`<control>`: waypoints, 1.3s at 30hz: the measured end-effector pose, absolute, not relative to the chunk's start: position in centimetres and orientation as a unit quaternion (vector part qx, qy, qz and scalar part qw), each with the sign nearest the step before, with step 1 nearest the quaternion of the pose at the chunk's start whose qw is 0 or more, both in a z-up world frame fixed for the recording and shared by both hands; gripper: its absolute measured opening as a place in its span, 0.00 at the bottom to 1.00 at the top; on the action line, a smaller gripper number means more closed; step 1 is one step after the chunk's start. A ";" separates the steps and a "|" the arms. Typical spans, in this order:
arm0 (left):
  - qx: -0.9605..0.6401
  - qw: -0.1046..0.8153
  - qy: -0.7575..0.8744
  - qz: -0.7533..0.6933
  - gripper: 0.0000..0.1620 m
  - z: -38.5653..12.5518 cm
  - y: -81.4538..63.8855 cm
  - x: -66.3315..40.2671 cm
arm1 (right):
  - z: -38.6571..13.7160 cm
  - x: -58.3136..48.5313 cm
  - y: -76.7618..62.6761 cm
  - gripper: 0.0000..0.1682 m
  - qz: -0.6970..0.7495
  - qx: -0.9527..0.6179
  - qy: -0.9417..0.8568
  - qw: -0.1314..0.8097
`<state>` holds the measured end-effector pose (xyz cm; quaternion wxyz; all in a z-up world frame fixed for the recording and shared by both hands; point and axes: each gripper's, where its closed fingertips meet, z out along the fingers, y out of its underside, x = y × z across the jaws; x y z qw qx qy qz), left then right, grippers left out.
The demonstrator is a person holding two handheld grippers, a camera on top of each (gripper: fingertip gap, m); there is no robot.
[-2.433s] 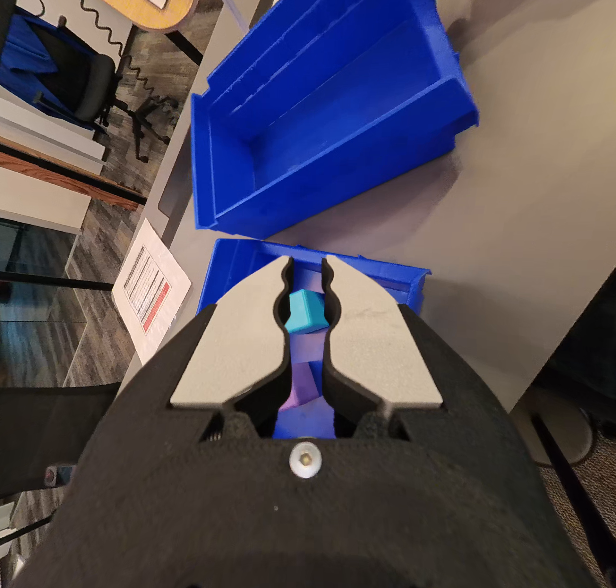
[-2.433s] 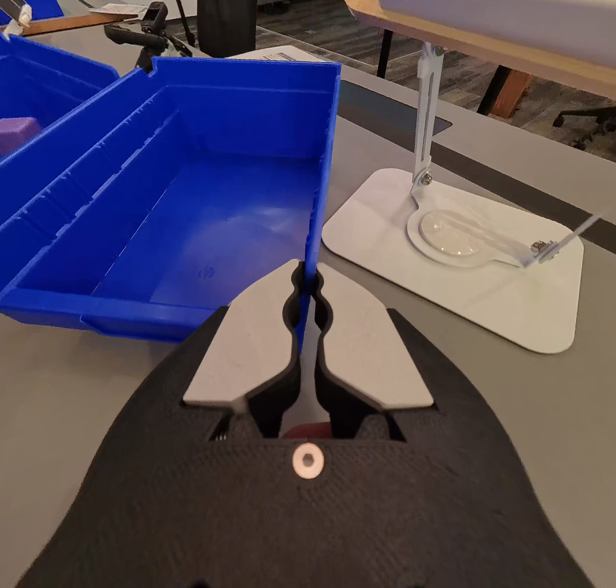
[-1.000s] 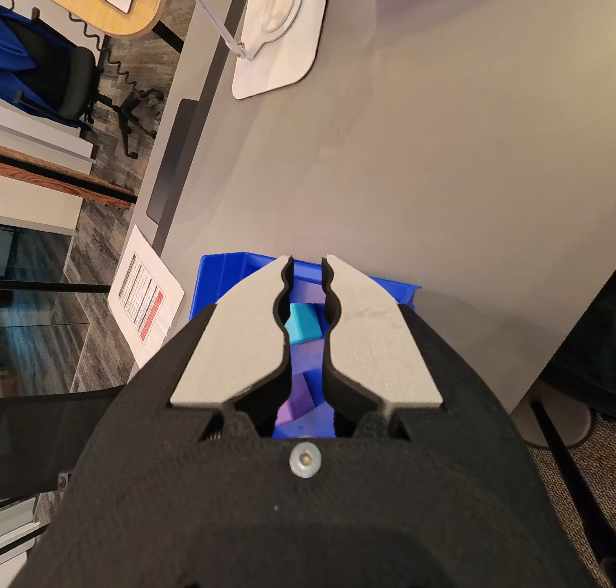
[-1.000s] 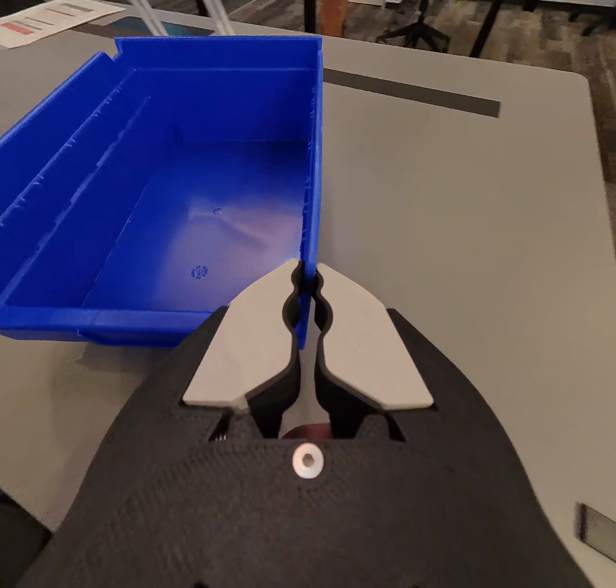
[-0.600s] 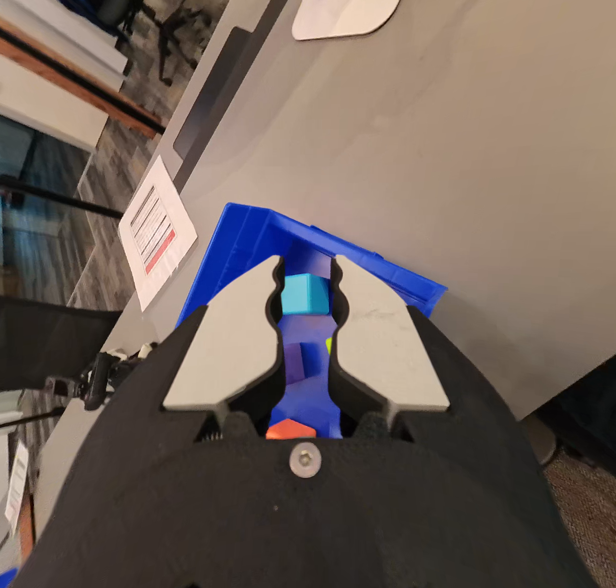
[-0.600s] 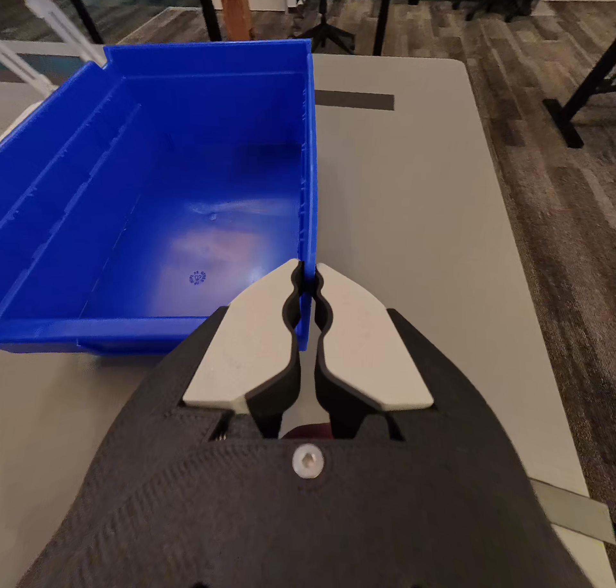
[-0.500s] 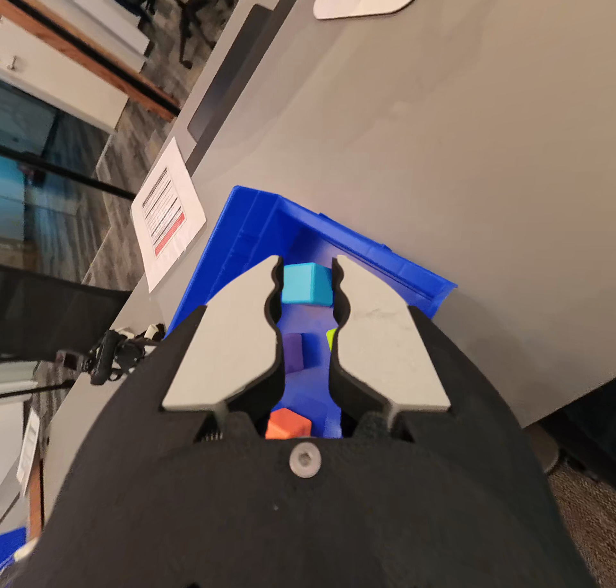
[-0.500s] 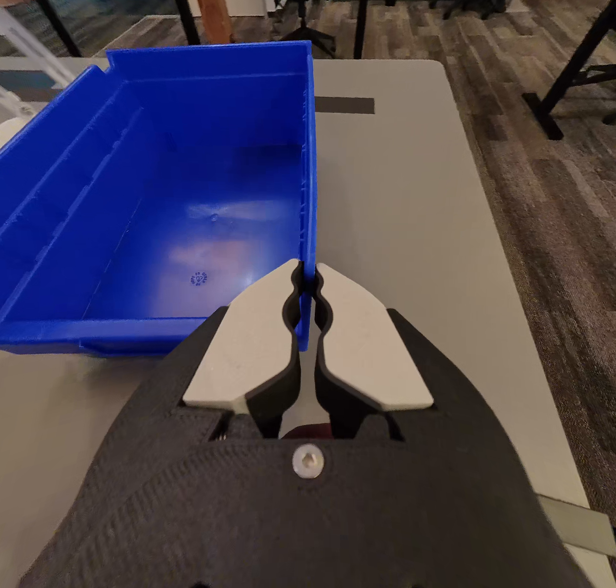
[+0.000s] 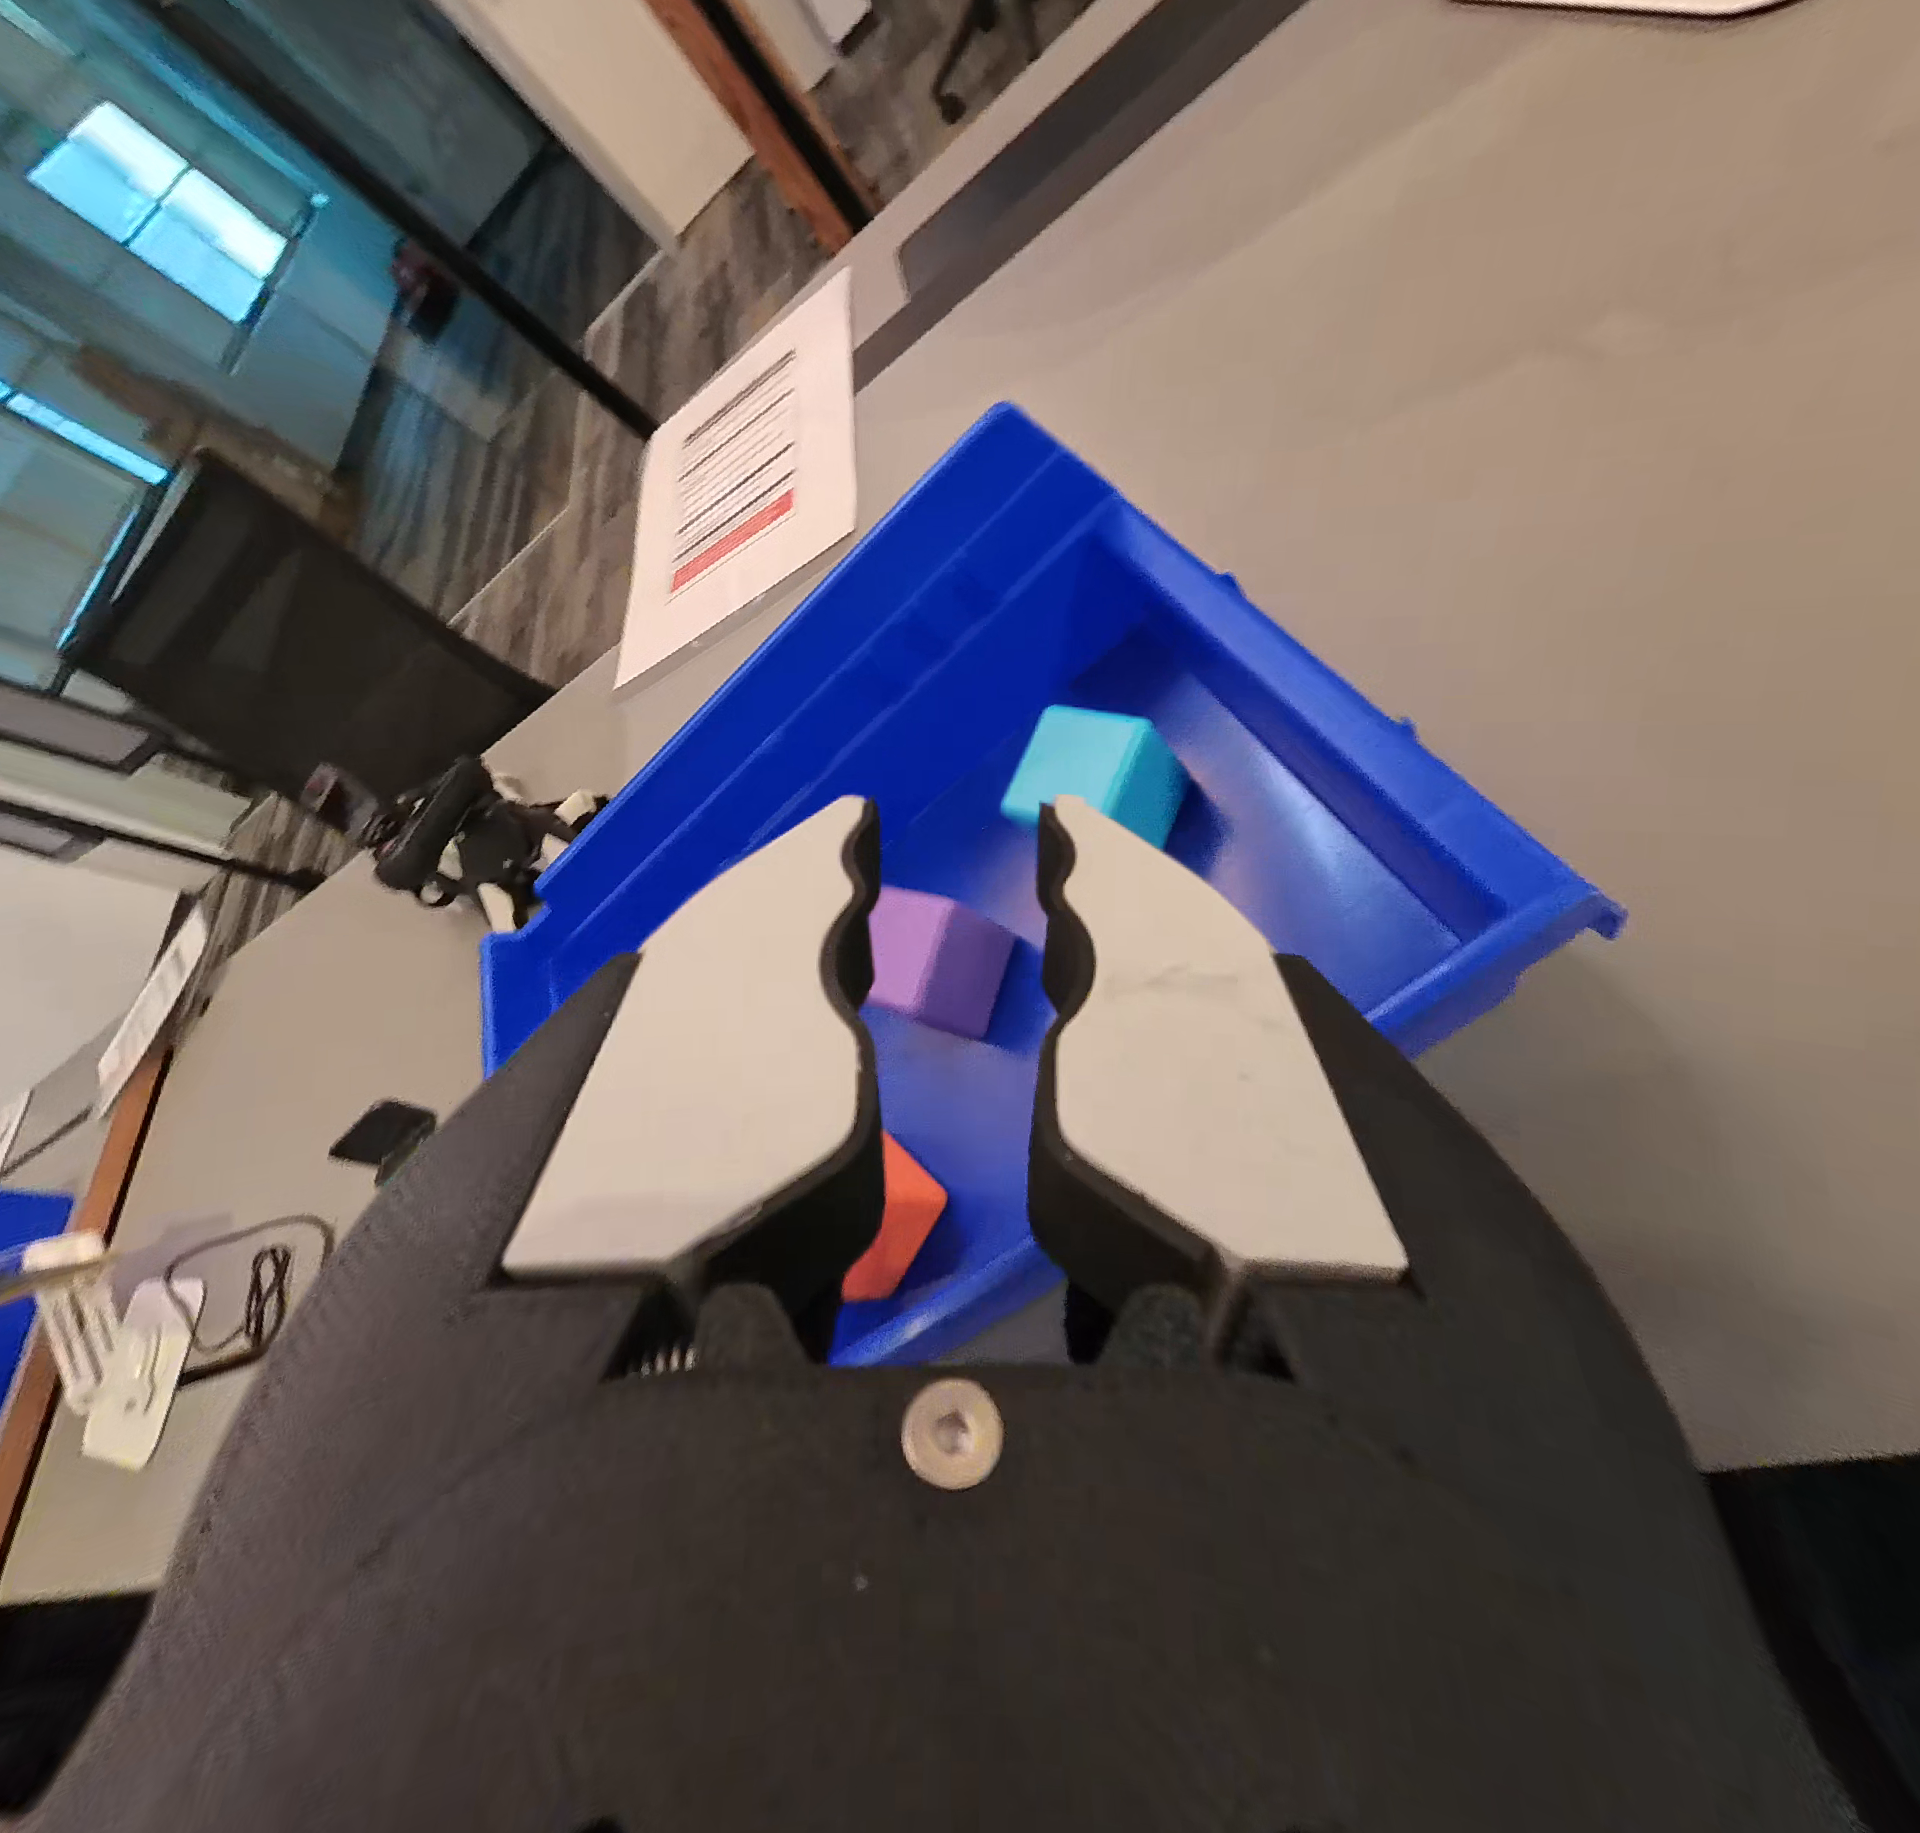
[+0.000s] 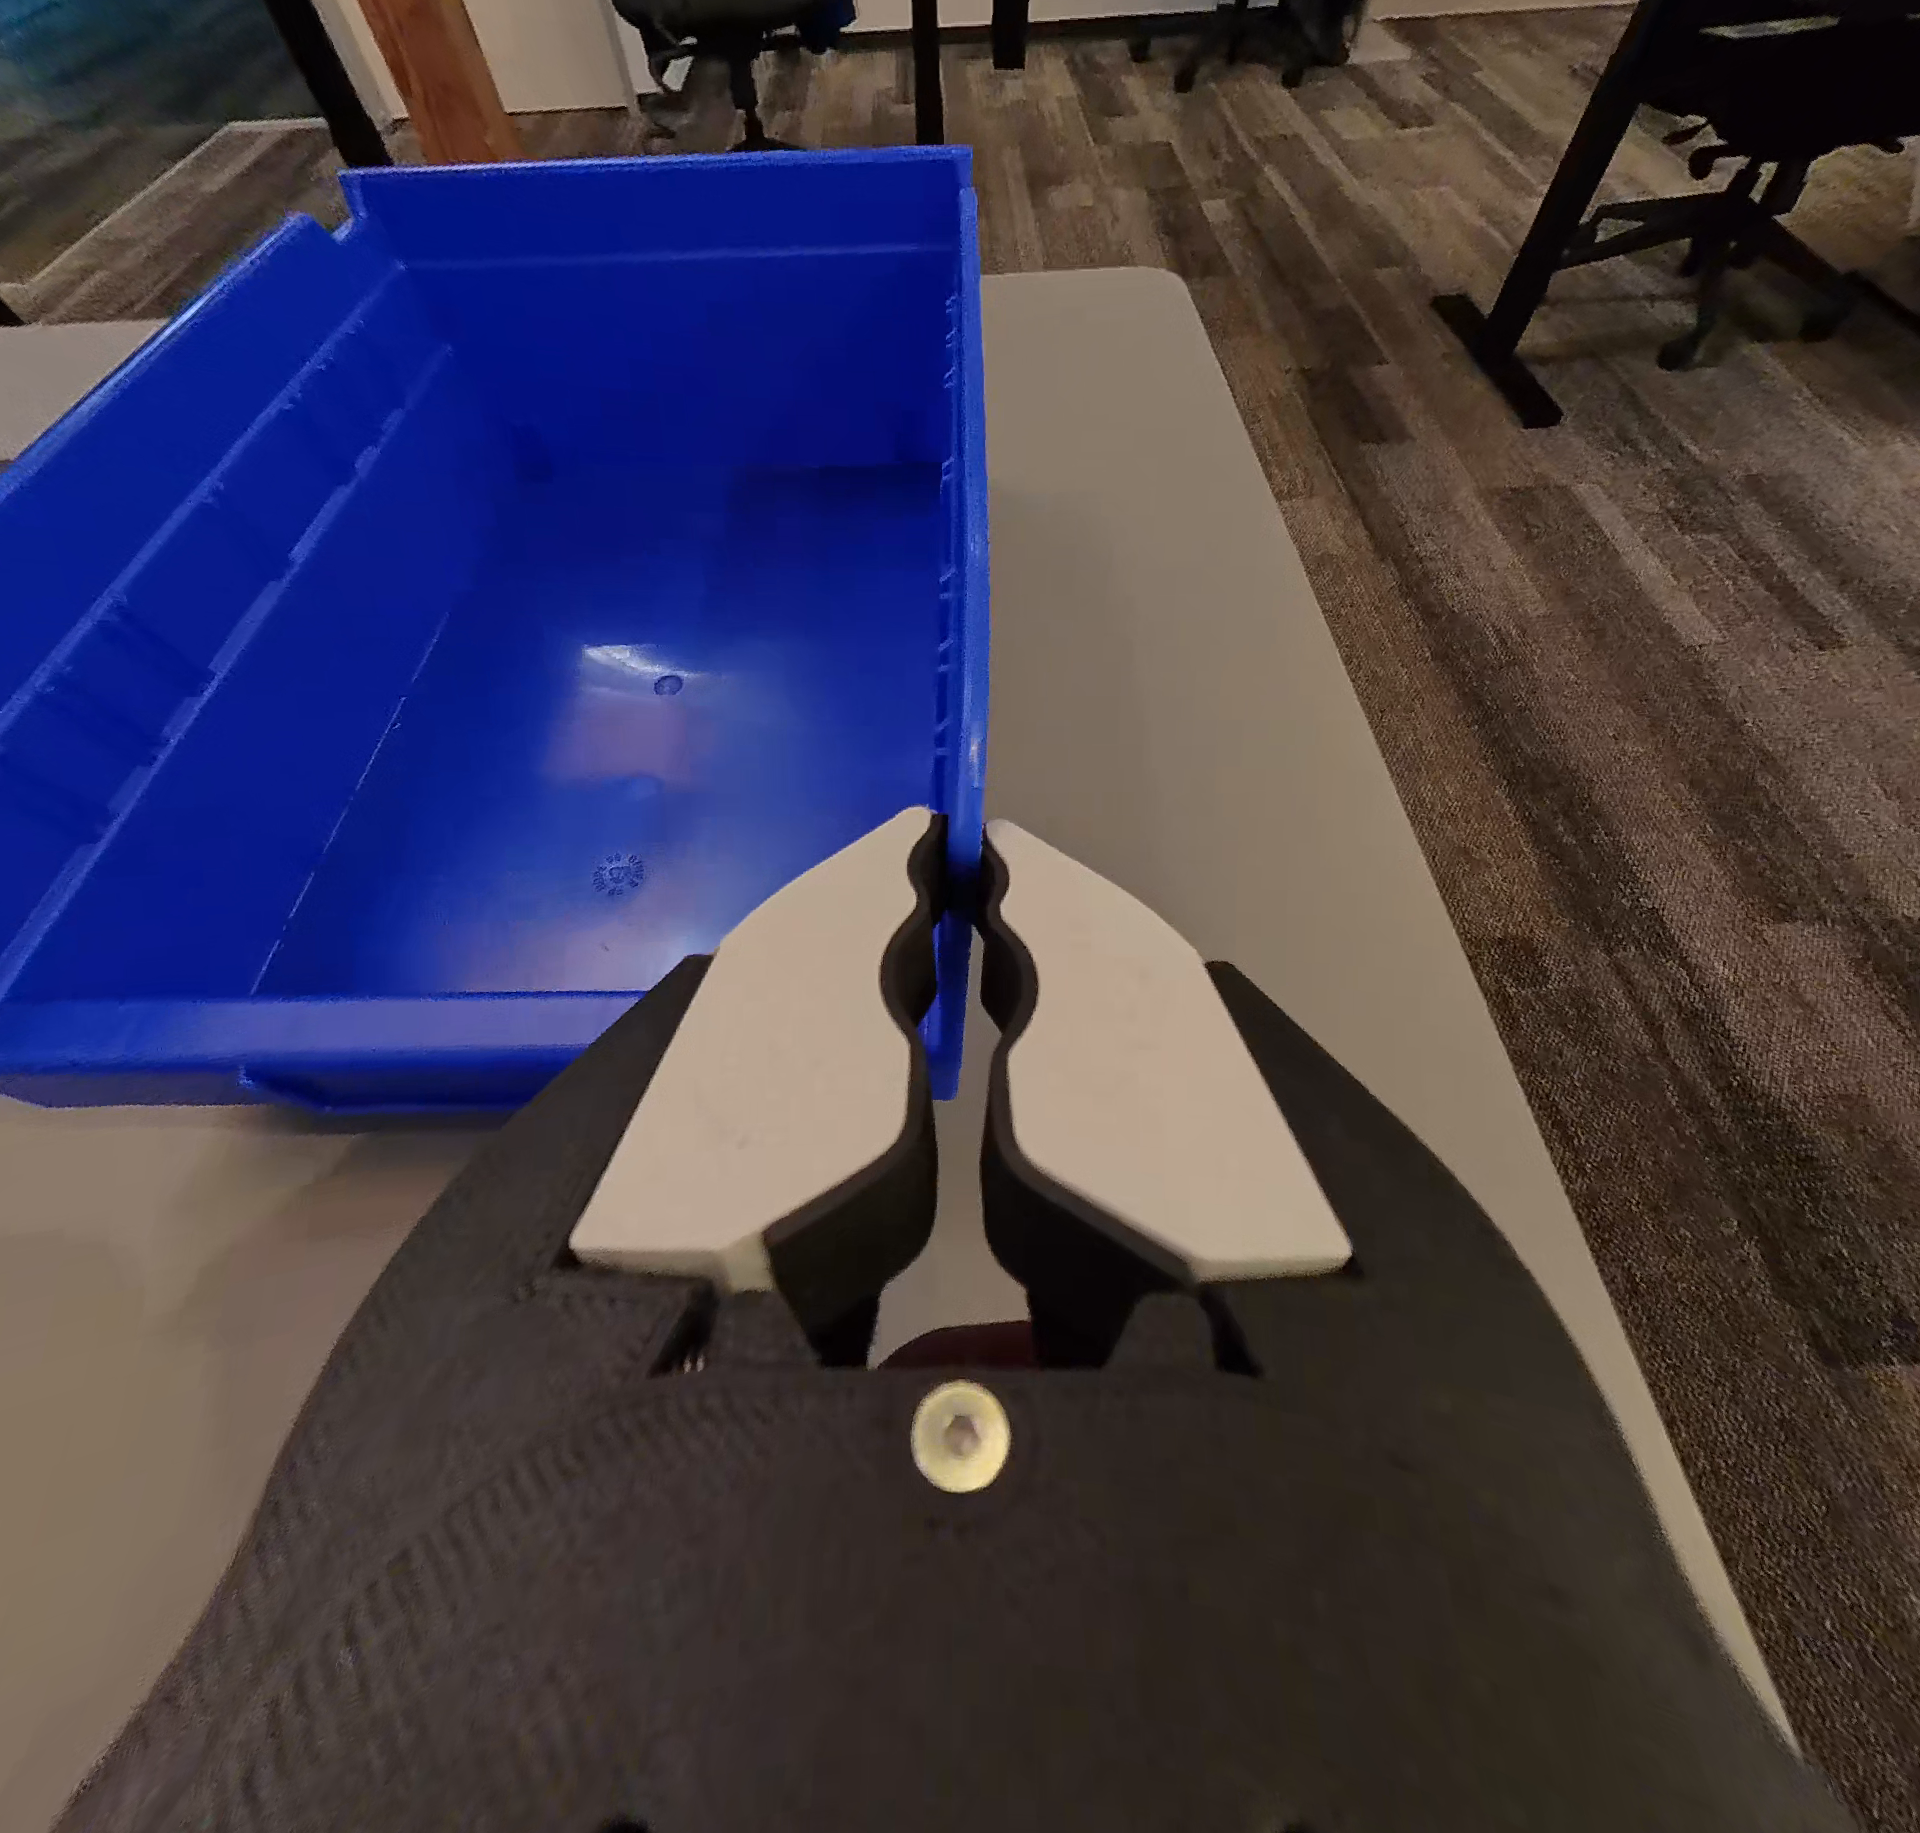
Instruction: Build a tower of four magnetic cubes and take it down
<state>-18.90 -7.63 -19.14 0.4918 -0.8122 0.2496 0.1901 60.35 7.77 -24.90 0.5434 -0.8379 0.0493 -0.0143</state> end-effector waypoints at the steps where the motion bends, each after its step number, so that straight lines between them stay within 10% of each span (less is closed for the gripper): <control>1: -0.812 0.497 0.234 0.197 0.18 -18.9 -7.8 -19.4 | -24.9 60.5 8.3 0.02 -0.016 -0.838 0.049 0.544; 30: -0.826 0.509 0.067 0.234 0.19 -19.5 -11.2 -25.5 | -25.0 62.2 12.1 0.02 0.039 -0.842 0.015 0.538; 39: -0.811 0.528 -0.055 0.245 0.32 -18.3 -13.0 -27.7 | -25.0 62.1 11.9 0.02 0.053 -0.816 0.006 0.576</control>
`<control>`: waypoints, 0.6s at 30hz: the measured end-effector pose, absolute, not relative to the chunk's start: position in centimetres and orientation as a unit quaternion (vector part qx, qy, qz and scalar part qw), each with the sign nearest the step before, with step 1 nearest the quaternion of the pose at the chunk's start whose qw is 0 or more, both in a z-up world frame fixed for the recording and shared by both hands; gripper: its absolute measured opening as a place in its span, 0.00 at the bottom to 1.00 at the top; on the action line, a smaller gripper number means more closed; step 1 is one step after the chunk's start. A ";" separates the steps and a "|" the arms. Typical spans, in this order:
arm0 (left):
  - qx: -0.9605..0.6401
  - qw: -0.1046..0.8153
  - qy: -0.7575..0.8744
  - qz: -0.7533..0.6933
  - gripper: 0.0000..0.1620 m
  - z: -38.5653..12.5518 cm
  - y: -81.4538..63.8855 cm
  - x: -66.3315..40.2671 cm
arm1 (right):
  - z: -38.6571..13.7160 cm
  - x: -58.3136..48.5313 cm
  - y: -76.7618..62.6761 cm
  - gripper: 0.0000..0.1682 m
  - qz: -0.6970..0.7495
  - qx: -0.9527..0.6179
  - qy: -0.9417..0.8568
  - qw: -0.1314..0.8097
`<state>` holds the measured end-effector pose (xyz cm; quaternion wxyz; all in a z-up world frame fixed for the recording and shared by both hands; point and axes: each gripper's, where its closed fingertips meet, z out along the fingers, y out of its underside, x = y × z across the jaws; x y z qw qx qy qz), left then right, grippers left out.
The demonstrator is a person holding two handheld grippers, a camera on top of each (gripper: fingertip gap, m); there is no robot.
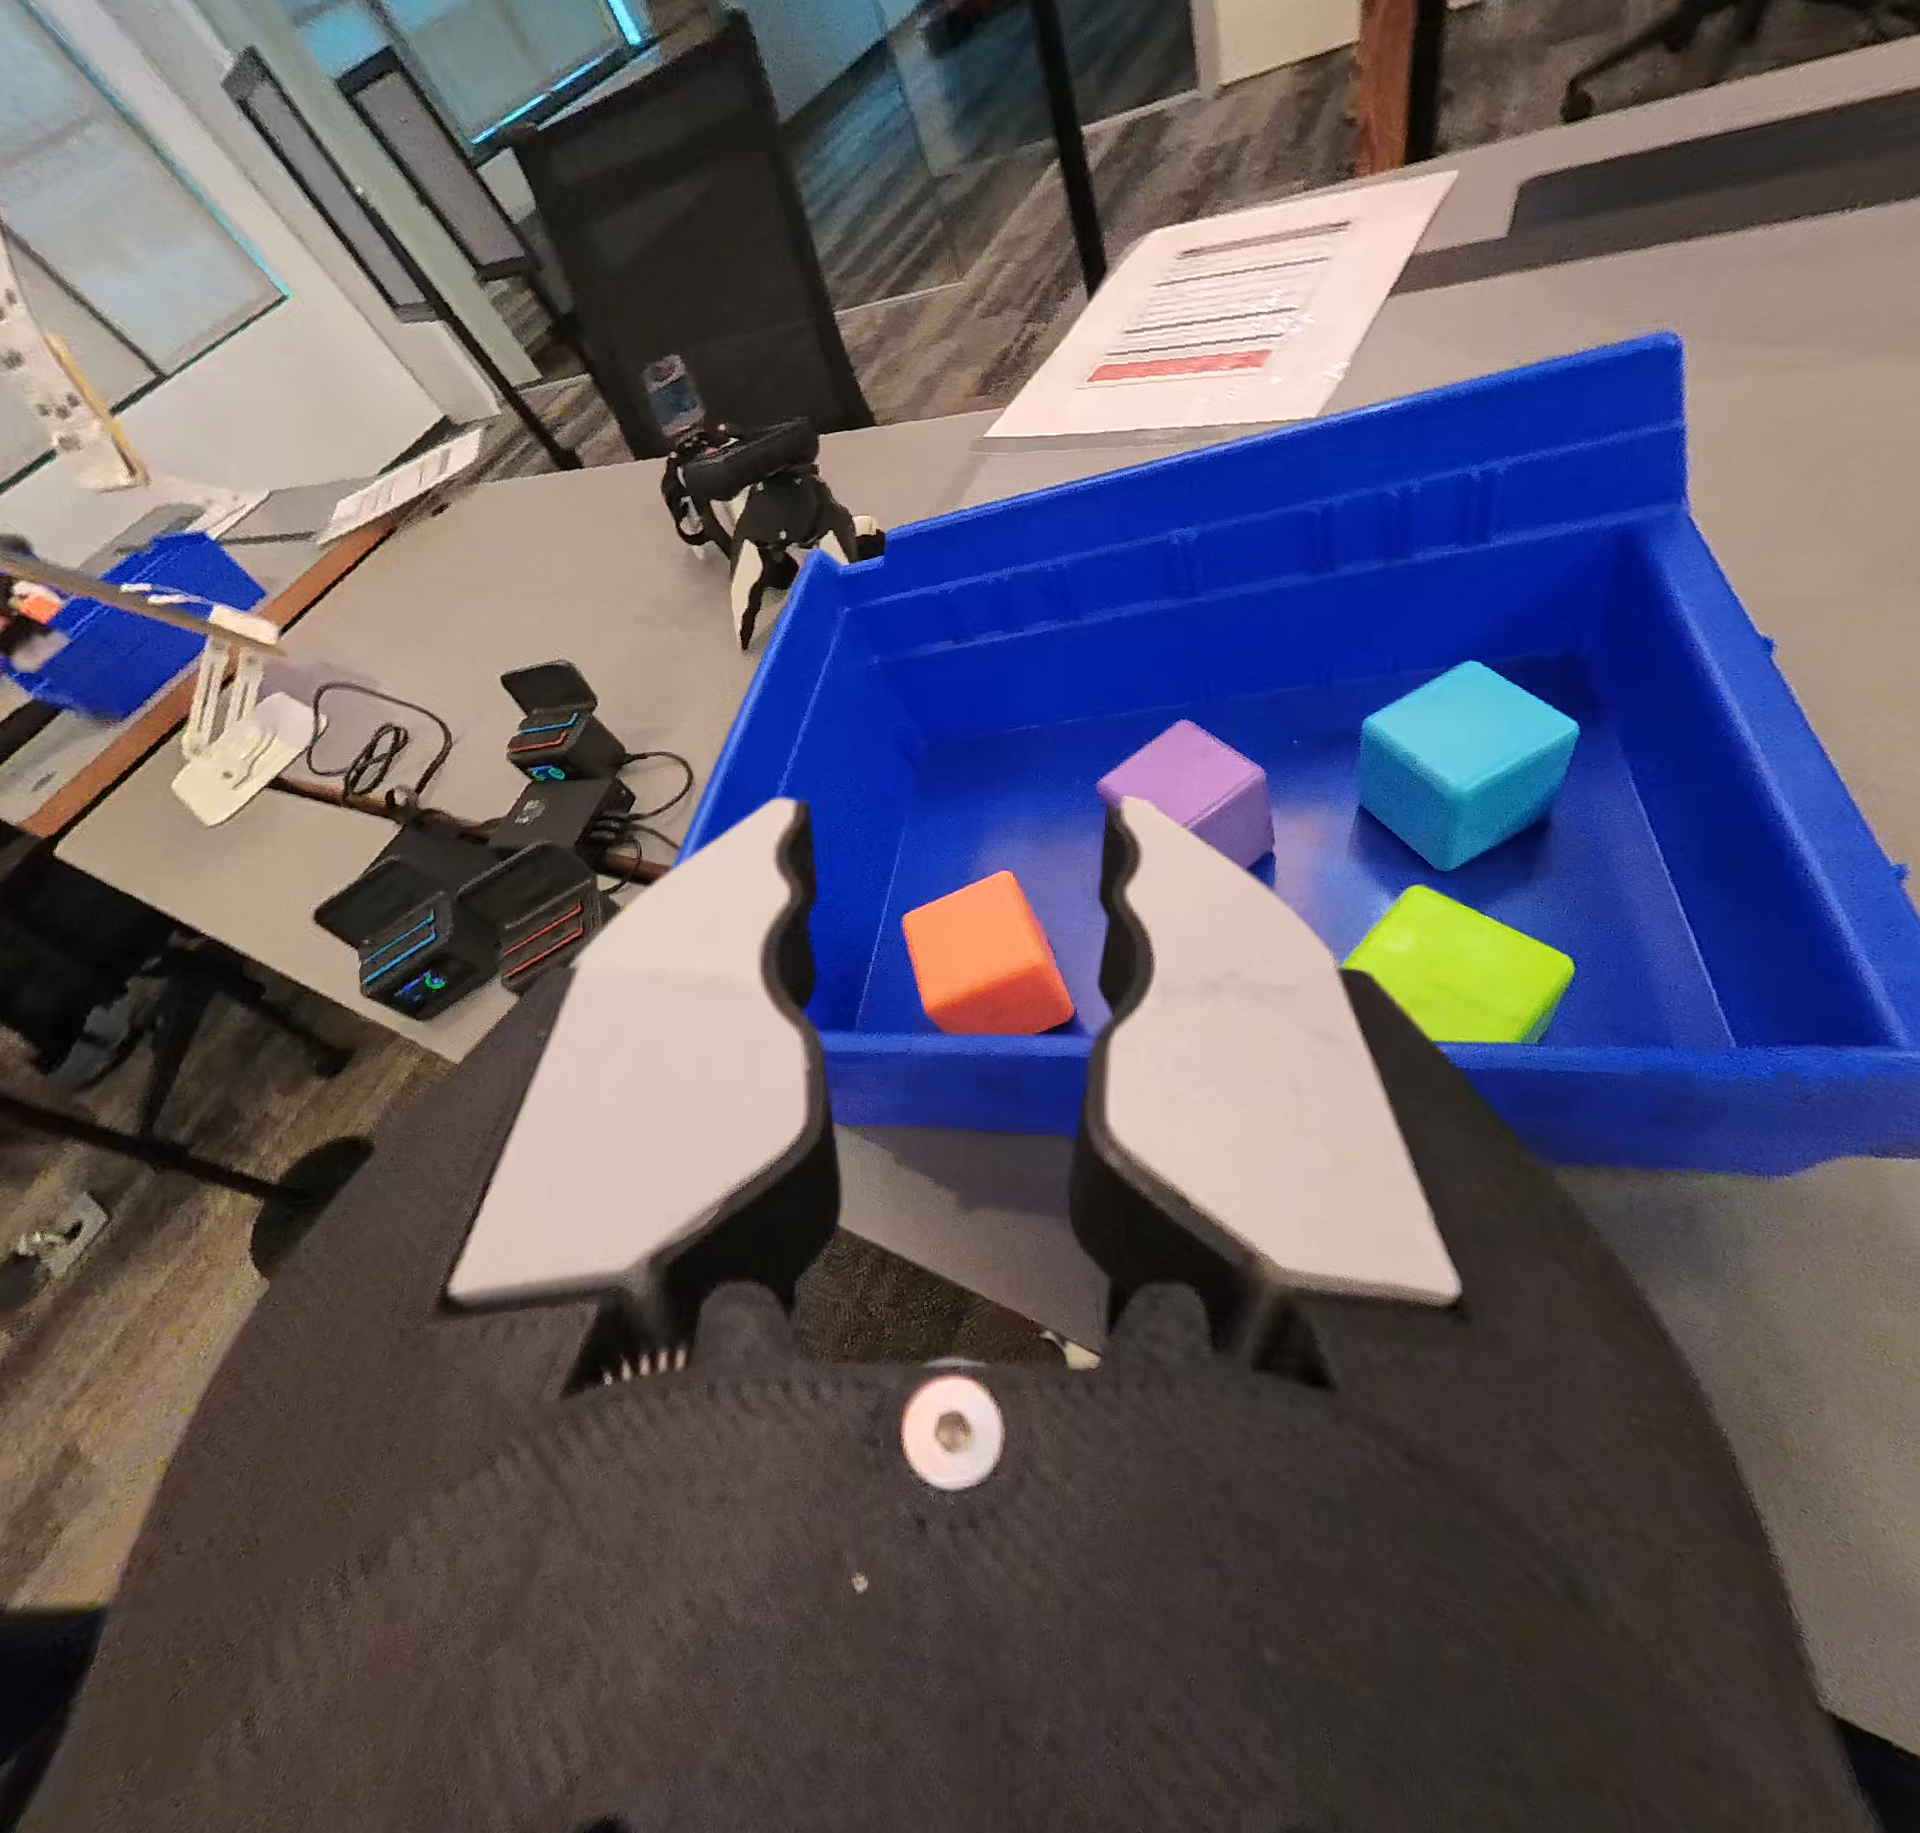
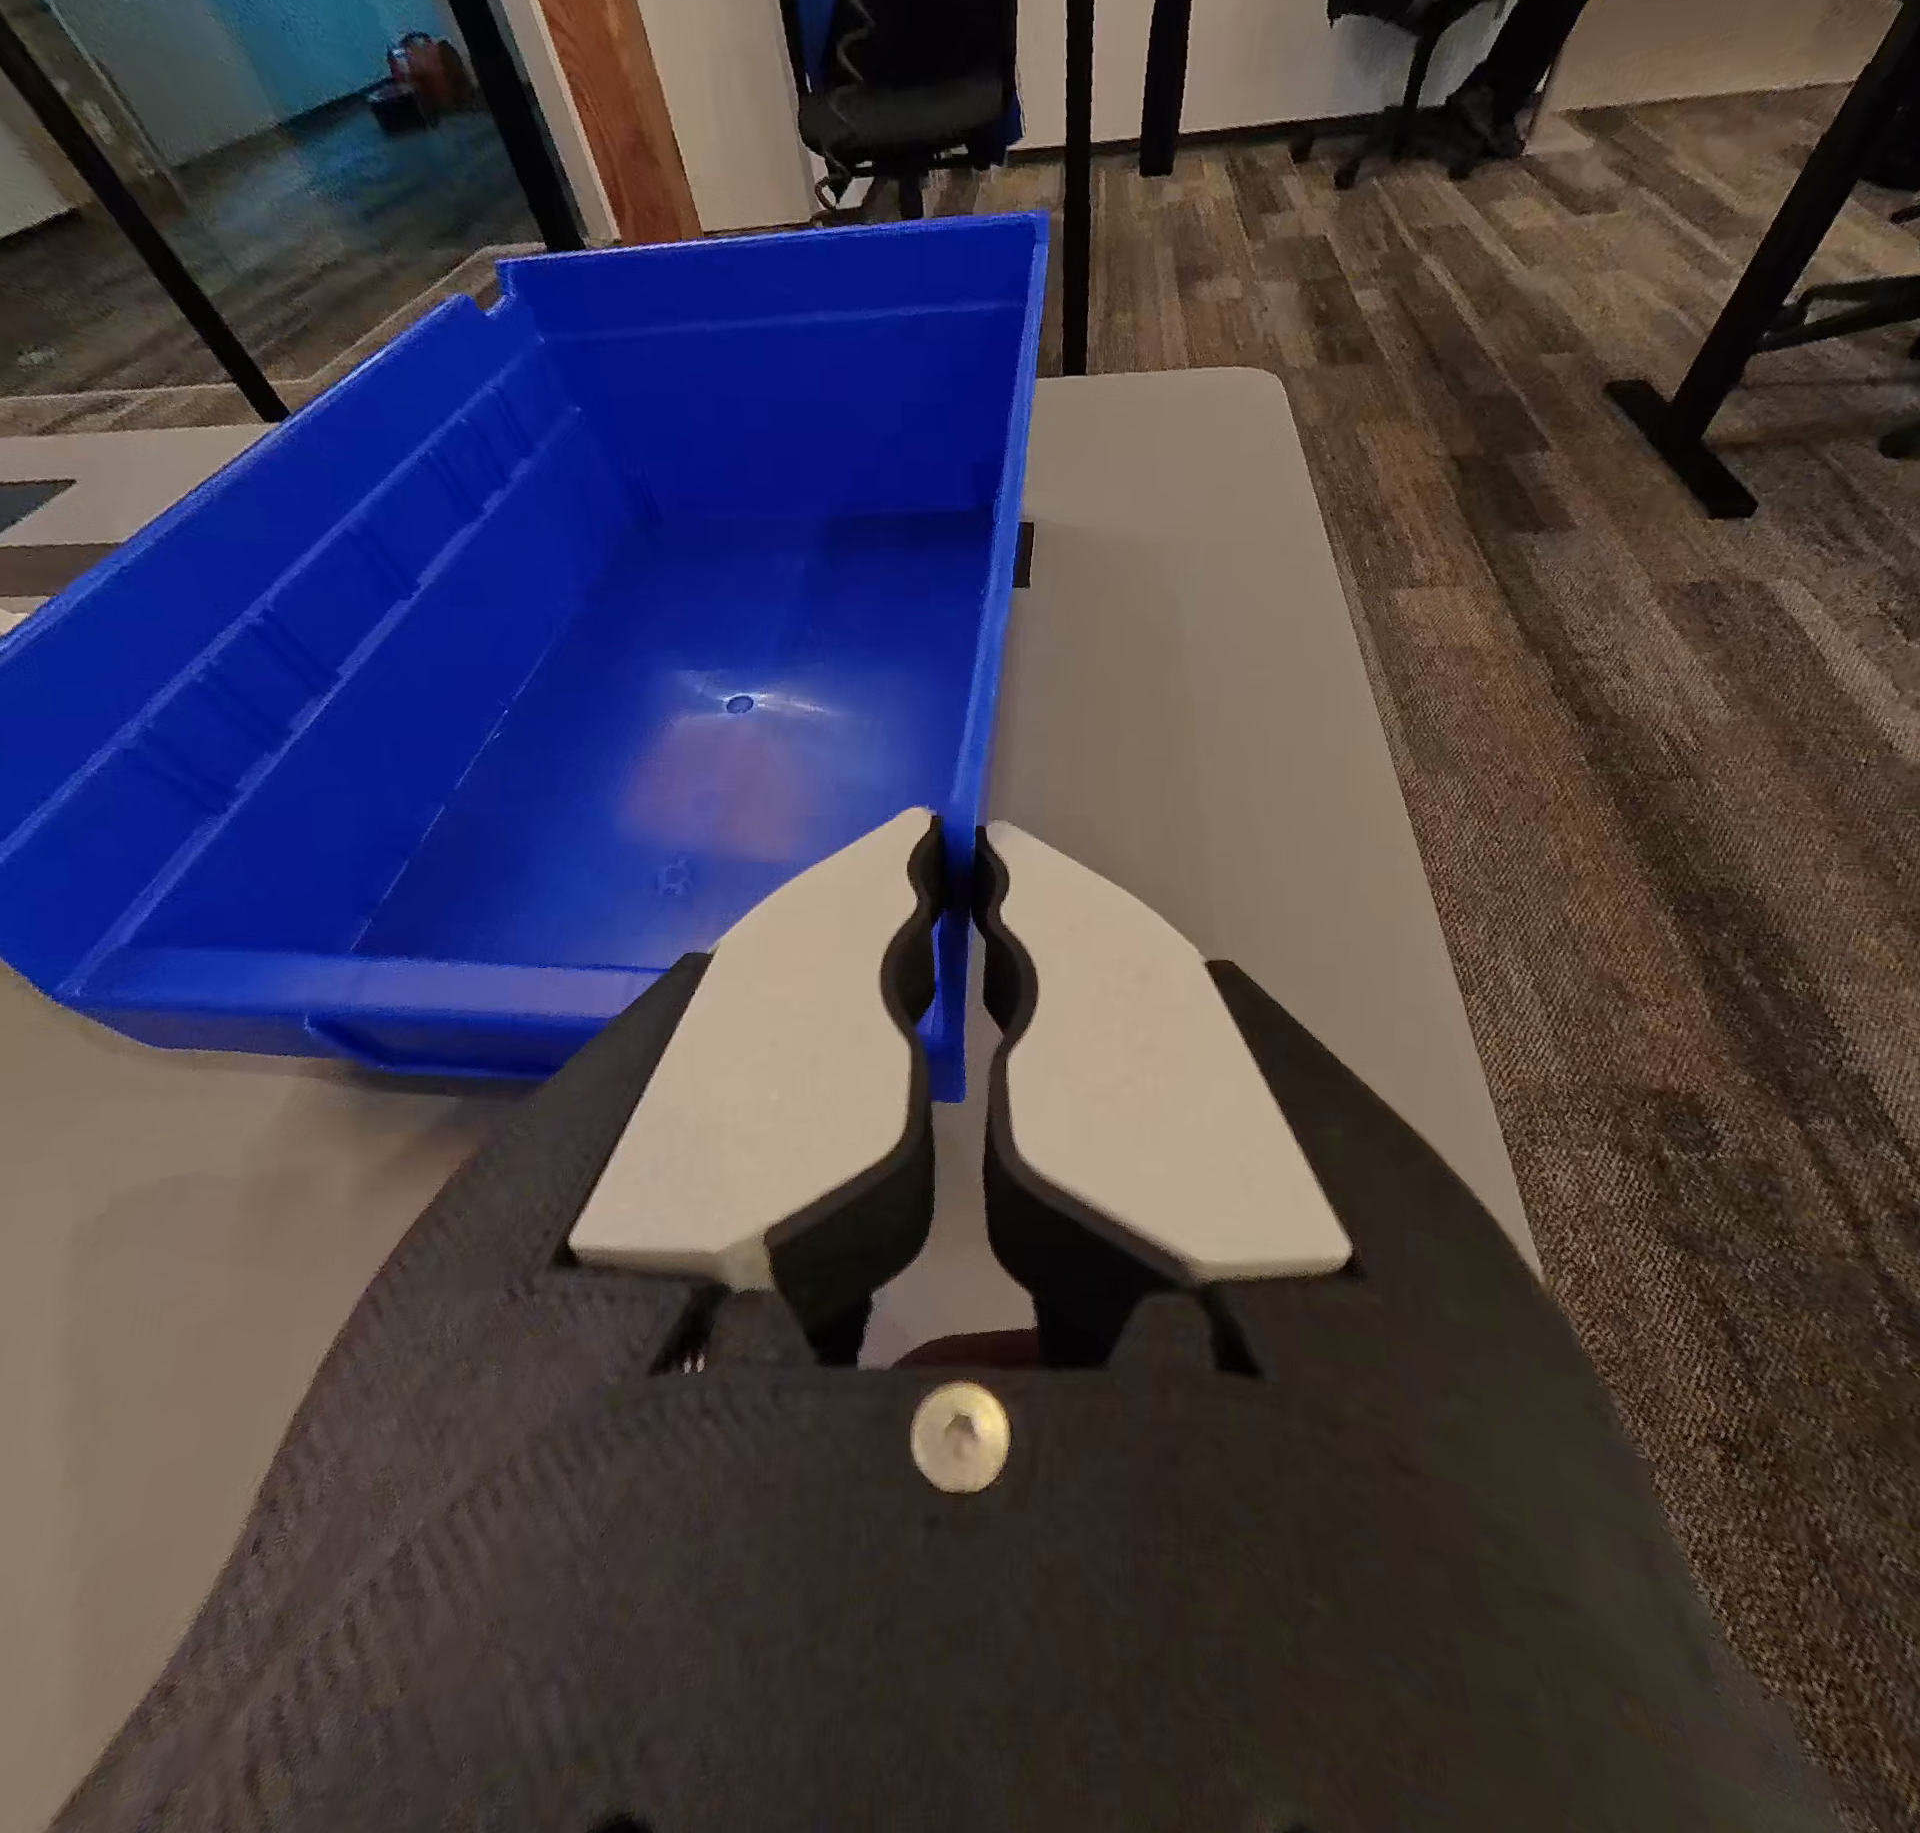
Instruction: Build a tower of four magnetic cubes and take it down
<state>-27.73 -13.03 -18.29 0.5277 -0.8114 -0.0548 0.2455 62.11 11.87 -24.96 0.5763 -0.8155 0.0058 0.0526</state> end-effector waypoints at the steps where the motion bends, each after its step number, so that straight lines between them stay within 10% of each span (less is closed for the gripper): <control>1: -0.811 0.528 -0.062 0.244 0.35 -18.3 -13.3 -27.7 | -24.9 62.1 11.8 0.02 0.050 -0.815 0.002 0.578; 18: -0.825 0.517 -0.199 0.112 0.42 -23.2 -15.3 -28.8 | -24.8 60.9 11.7 0.03 0.050 -0.809 -0.029 0.585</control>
